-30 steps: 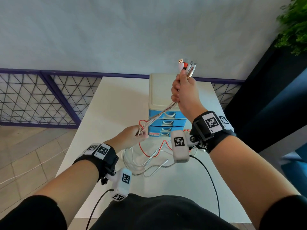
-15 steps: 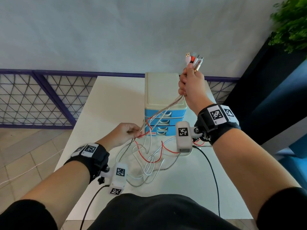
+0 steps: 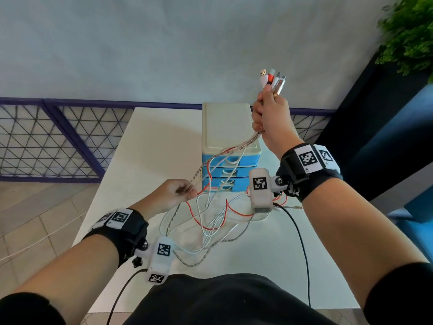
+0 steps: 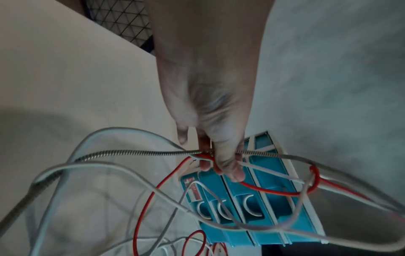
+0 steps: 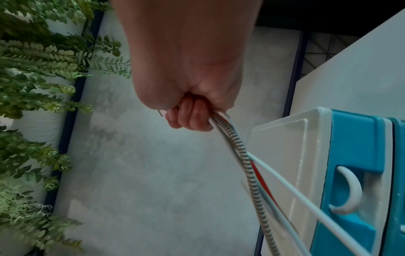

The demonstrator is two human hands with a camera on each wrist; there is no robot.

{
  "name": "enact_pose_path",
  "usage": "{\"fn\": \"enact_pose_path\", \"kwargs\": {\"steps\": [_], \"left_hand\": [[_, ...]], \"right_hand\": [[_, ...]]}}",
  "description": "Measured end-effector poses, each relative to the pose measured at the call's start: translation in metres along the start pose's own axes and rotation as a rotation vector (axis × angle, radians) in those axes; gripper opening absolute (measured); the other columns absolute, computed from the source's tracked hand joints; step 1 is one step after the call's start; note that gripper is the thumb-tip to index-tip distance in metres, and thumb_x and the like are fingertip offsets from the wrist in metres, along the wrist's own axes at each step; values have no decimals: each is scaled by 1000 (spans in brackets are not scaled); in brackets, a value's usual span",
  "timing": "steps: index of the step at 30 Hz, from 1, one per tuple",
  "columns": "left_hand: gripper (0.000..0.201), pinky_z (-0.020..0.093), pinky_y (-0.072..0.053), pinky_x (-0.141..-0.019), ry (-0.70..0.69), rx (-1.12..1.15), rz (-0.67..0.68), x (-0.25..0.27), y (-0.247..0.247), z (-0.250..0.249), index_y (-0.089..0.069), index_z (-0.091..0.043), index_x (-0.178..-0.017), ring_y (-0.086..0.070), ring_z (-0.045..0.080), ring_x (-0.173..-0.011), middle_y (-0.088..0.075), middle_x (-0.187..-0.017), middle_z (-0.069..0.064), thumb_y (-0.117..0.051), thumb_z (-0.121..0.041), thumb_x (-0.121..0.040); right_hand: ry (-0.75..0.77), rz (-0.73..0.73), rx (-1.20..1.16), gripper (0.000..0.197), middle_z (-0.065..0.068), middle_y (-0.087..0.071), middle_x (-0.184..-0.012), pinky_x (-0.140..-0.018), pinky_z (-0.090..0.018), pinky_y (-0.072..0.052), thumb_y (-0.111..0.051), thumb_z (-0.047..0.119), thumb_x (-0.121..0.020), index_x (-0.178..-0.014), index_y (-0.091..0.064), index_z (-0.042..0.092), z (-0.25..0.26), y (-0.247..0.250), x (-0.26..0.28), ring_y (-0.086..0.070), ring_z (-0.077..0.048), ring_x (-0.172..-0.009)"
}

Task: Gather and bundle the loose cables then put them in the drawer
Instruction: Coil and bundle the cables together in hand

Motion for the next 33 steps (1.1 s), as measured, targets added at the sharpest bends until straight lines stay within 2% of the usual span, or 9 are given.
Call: {"fn": "enact_pose_path", "kwargs": {"steps": [4, 9, 12, 14, 17, 19, 22, 27, 33], "left_hand": [[16, 30, -39, -93, 99, -431, 97, -8, 2, 22, -55, -29, -74, -56, 17, -97, -55, -95, 0, -64, -28, -87], [9, 51, -10, -116, 227, -808, 97, -14, 9, 23, -55, -28, -84, -41, 22, -131, -49, -130, 2, -56, -36, -89], [5, 38, -26, -113, 231, -766, 156, -16, 7, 12, -58, -21, -92, -46, 24, -126, -49, -128, 2, -57, -23, -88], [31, 23, -31, -104, 205, -590, 179, -16, 8, -3, -54, -15, -117, -42, 24, -131, -44, -137, 4, -48, -6, -88], [47, 10, -27, -97, -26, -211, -72, -19, 20, -54, -47, -10, -129, -39, 20, -135, -46, -139, 7, -35, 10, -89], [29, 10, -30, -99, -180, -49, -205, -17, 22, -92, -53, -13, -124, -45, 13, -128, -52, -135, 3, -43, -9, -97], [48, 17, -36, -97, -230, -91, -79, -11, -3, -137, -47, -24, -131, -47, 3, -121, -51, -134, -9, -49, -49, -90], [27, 27, -44, -62, -335, -180, -83, -13, -25, -155, -58, -18, -84, -53, 2, -55, -61, -67, -5, -45, -37, -96], [37, 22, -47, -51, -66, -87, 139, -12, -23, -110, -59, -13, -62, -49, 11, -39, -54, -42, -3, -59, -36, -90]], "right_hand": [[1, 58, -42, 34, 10, -35, -48, -35, -20, -19, -35, 36, -103, -76, -44, 17, -1, -10, 4, -23, -6, -37], [5, 118, -104, 34, 9, -33, -50, -36, -19, -17, -34, 35, -104, -76, -43, 17, 1, -15, 8, -21, -6, -38], [10, 155, -100, 35, 9, -33, -49, -35, -19, -18, -34, 35, -104, -75, -44, 17, -2, -18, 11, -22, -5, -37], [16, 181, -82, 34, 10, -33, -49, -35, -19, -19, -34, 35, -104, -77, -45, 17, -1, -18, 12, -21, -5, -38], [13, 223, -45, 30, 9, -32, -51, -36, -19, -21, -34, 32, -104, -93, -53, 13, -2, -18, 14, -22, -5, -40], [-3, 259, -34, 28, 8, -32, -53, -37, -19, -21, -33, 30, -105, -102, -54, 12, -9, -24, 19, -22, -6, -41], [-21, 320, -63, 26, 6, -36, -53, -36, -17, -24, -33, 28, -105, -93, -50, 14, -20, -39, 27, -26, -6, -38], [56, 290, -13, 27, 4, -47, -50, -46, -26, -45, -32, 26, -105, -85, -45, 12, -16, -49, 32, -49, -18, -41], [-33, 206, -159, 28, 9, -30, -52, -35, -17, -16, -36, 33, -103, -81, -45, 17, -14, -30, 23, -21, -6, -38]]}}
Point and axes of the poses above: each hand's wrist, its own x-axis away from the middle knuckle, its own y-axis out of the back of the hand, z = x × y, the point moved 5 cm from there along -x, towards the middle knuckle
